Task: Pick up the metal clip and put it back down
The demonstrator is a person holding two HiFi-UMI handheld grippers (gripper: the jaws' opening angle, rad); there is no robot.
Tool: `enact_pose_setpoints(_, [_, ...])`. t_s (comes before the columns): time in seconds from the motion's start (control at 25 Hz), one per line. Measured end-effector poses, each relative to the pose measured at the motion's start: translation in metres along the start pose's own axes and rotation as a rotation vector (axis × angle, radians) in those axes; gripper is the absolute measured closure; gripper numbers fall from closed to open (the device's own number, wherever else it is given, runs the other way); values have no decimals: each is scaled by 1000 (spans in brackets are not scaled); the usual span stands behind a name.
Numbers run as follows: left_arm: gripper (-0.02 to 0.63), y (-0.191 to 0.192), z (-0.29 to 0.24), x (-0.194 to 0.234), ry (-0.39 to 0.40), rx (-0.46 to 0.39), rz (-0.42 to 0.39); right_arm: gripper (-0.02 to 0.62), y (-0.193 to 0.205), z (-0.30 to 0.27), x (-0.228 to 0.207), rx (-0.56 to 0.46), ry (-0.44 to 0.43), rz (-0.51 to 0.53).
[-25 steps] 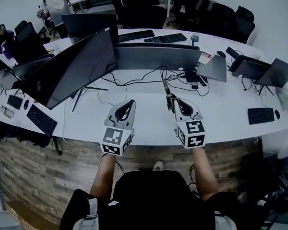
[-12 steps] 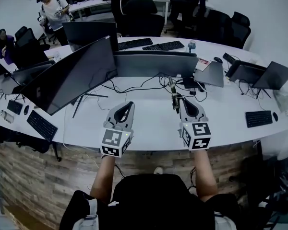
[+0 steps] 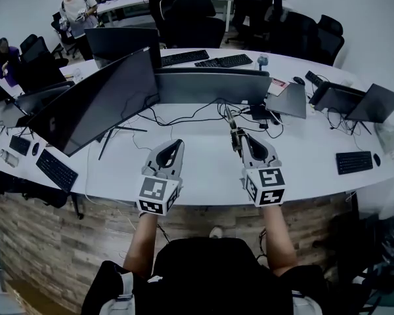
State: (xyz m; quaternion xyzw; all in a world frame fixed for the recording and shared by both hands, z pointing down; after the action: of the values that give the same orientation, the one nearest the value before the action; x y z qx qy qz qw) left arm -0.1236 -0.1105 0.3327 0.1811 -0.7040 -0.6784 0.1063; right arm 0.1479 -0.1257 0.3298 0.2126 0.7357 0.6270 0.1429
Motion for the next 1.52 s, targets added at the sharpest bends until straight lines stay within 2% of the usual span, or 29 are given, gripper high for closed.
enact_pose_setpoints(0.36, [594, 9, -4, -6, -7, 31, 11, 568, 15, -9, 2, 55, -48, 25])
enact_pose_setpoints(0.52, [594, 19, -4, -8, -11, 54, 23, 568, 29, -16, 6, 112, -104, 52])
enact_pose_setpoints(0.88, [594, 50, -6, -15, -19, 132, 49, 568, 64, -30, 10, 224, -169, 94])
enact_pose_setpoints(1.12, [594, 70, -6, -18, -29, 191, 105, 568, 90, -39, 15, 320, -227, 116])
enact_pose_setpoints(1.4, [594, 96, -5, -19, -44, 256, 129, 568, 122, -54, 25, 428, -310, 190])
enact_pose_setpoints(1.52, [594, 106, -5, -19, -46, 278, 146, 568, 136, -64, 31, 475, -342, 270])
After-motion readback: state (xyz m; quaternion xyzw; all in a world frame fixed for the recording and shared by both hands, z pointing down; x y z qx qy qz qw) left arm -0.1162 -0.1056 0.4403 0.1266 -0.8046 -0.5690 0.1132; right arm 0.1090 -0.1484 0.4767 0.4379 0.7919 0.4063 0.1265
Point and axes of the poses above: the fingertips, and each gripper's own axes: z backward along the fingers, x to its left, y out of its underside, the point moved 10 cm from there along z, backward along the fingers, and after that the axes turned 6 degrees about -y, right-handed, at the moved point
